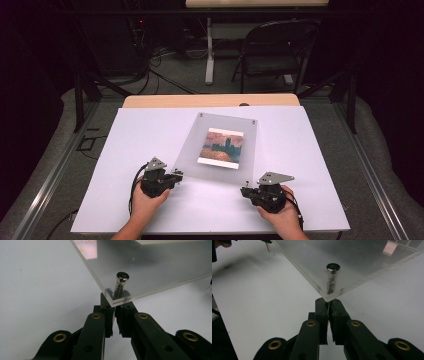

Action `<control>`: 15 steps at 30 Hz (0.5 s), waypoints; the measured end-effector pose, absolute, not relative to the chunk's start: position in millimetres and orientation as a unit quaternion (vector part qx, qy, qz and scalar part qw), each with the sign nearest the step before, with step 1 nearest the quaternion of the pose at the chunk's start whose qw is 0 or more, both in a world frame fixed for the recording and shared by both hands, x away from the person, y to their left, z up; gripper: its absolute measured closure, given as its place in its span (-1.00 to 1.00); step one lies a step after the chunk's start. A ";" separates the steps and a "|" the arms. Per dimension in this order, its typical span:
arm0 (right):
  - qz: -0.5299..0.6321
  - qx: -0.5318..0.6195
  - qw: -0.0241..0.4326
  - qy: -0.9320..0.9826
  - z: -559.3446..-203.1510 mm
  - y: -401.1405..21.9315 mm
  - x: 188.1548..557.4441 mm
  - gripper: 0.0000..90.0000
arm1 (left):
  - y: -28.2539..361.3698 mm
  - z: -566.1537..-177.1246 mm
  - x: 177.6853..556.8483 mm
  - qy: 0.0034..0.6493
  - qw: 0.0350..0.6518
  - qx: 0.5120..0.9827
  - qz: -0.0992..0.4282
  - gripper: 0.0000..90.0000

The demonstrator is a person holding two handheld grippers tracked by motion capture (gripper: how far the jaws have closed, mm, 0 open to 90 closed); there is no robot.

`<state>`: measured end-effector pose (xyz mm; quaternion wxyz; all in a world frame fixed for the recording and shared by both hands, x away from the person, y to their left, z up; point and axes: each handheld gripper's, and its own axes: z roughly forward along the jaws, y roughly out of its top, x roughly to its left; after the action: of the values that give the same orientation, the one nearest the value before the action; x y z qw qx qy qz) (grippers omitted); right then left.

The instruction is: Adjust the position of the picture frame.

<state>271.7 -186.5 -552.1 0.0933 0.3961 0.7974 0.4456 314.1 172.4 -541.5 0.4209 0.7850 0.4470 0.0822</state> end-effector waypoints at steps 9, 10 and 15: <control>0.447 0.394 0.094 0.798 -550.8 -187.4 273.3 0.90 | 174.0 -539.4 307.1 0.447 0.422 0.785 0.079 0.88; 0.447 0.396 0.095 0.797 -550.4 -188.0 273.7 0.90 | 173.7 -539.3 306.0 0.447 0.424 0.783 0.079 0.88; 0.448 0.403 0.097 0.792 -549.1 -191.7 276.8 0.90 | 173.0 -537.9 301.0 0.440 0.426 0.787 0.073 0.89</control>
<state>276.8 -191.7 -549.1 0.0970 0.4026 0.7924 0.4479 301.0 173.0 -537.9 0.4260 0.7872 0.4399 0.0735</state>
